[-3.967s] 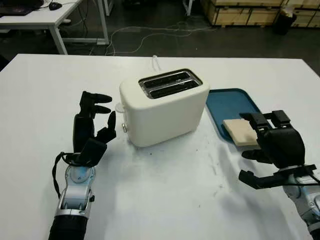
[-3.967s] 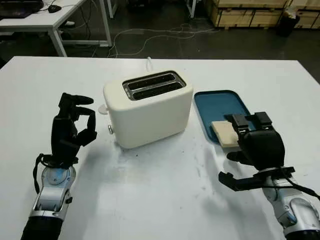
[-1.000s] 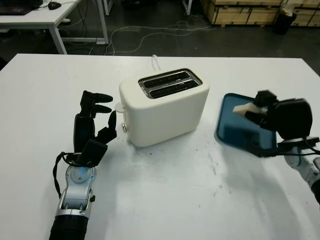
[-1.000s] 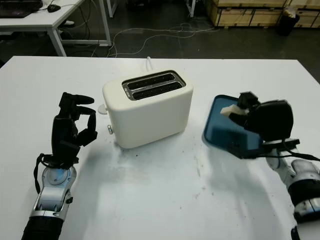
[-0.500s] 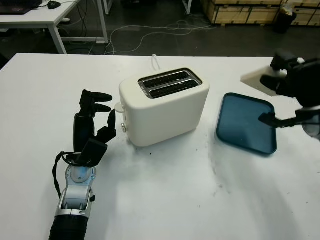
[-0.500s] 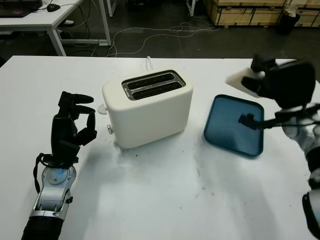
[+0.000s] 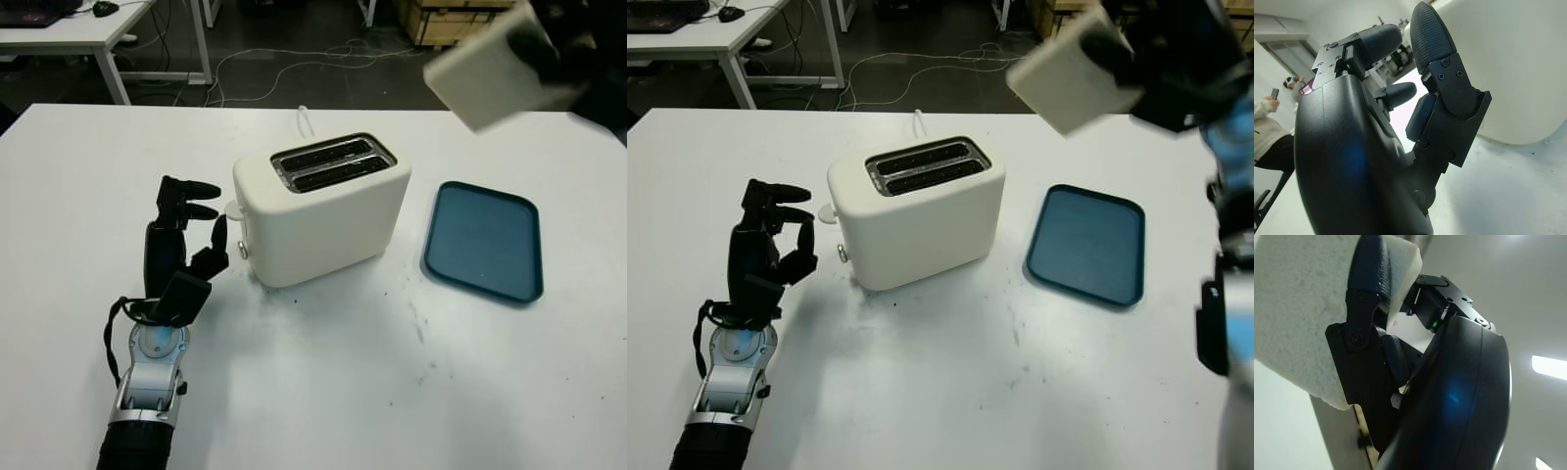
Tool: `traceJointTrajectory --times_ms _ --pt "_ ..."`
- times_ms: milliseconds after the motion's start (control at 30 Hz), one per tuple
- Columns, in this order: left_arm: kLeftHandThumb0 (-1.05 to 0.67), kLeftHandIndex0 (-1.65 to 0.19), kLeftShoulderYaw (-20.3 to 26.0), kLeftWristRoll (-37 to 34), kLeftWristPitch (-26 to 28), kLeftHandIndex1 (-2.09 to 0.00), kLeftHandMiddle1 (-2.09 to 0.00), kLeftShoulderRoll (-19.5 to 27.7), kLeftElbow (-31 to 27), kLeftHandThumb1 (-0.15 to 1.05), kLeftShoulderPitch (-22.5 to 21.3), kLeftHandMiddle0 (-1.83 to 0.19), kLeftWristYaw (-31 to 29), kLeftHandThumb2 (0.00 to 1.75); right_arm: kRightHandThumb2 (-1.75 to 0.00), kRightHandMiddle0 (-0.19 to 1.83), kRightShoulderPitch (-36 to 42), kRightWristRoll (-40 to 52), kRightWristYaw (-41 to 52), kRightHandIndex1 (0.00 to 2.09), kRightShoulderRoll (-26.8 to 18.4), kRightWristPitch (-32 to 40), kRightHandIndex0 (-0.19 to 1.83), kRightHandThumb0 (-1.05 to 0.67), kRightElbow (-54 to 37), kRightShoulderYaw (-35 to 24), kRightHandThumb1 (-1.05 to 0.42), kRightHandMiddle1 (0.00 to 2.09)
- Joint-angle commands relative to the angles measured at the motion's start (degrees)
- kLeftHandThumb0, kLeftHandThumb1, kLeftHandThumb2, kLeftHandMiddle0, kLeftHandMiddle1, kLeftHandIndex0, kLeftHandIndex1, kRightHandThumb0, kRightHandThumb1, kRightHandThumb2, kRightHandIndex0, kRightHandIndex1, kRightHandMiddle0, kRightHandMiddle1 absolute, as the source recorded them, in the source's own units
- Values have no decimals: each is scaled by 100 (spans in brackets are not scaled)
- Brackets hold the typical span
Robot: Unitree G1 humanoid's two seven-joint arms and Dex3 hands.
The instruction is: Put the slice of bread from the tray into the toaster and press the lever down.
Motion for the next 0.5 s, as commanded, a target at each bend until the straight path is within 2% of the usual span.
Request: traceJointTrajectory --times_ms 0,100,200,367,467 --pt "-77 0 -9 51 -6 -158 -175 -28 30 80 -102 0 42 83 -41 113 -233 114 195 175 132 169 134 -92 89 -86 -92 175" --pt "-75 0 -14 60 21 -159 -175 -50 -12 80 -104 0 66 83 -42 120 -405 -79 122 175 257 272 140 -94 -63 5 -92 175" --pt "-75 0 -18 70 -17 -158 -175 -50 17 79 -122 0 76 84 -41 117 -468 -112 265 175 386 196 138 -91 -207 57 -92 175" --pt "-77 0 -30 88 33 -160 -175 -41 -3 80 -139 0 68 84 -36 106 -449 -77 642 175 615 382 129 -72 -494 150 -92 175" --pt "-76 0 -28 77 36 -161 -175 -54 10 79 -147 0 75 84 -33 92 -440 -25 999 175 743 605 117 -62 -535 166 -92 175"
